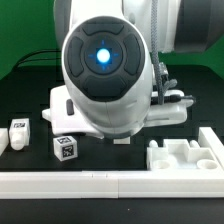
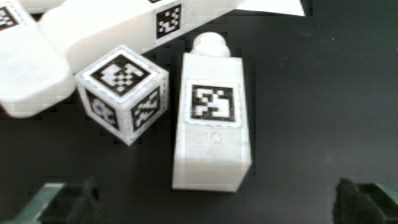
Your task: Assemble chair
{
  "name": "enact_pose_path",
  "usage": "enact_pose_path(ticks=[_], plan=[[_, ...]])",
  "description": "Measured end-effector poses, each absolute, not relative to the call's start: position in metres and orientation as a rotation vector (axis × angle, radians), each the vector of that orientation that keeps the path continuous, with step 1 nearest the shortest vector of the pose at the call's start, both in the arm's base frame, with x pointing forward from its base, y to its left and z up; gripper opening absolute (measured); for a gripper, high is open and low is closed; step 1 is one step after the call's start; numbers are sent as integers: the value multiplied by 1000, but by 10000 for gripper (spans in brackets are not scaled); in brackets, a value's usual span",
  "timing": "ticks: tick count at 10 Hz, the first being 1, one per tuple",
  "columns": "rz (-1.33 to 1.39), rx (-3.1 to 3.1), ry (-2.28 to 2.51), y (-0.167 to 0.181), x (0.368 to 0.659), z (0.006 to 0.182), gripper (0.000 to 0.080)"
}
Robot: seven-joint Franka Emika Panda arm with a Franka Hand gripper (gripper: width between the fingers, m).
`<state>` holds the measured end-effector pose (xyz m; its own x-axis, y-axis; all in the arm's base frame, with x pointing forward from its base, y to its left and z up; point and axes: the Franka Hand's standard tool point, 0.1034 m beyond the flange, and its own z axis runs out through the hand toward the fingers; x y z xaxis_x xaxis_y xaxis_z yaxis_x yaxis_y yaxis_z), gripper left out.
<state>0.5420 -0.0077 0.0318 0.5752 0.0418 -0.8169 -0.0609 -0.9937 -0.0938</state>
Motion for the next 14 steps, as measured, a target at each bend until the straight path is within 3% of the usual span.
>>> enact_pose_path(ticks=[3, 6, 8, 9, 10, 12, 14], plan=[[1462, -2673, 60, -8, 516, 13, 648], [1474, -2679, 60, -2, 509, 12, 648], [1474, -2679, 60, -2, 509, 12, 396], [1476, -2678, 59, -2, 509, 13, 396], [1482, -2673, 54, -1, 512, 18, 282], [1465, -2681, 35, 3, 522, 33, 282], [1343, -2740, 12, 7, 558, 71, 282]])
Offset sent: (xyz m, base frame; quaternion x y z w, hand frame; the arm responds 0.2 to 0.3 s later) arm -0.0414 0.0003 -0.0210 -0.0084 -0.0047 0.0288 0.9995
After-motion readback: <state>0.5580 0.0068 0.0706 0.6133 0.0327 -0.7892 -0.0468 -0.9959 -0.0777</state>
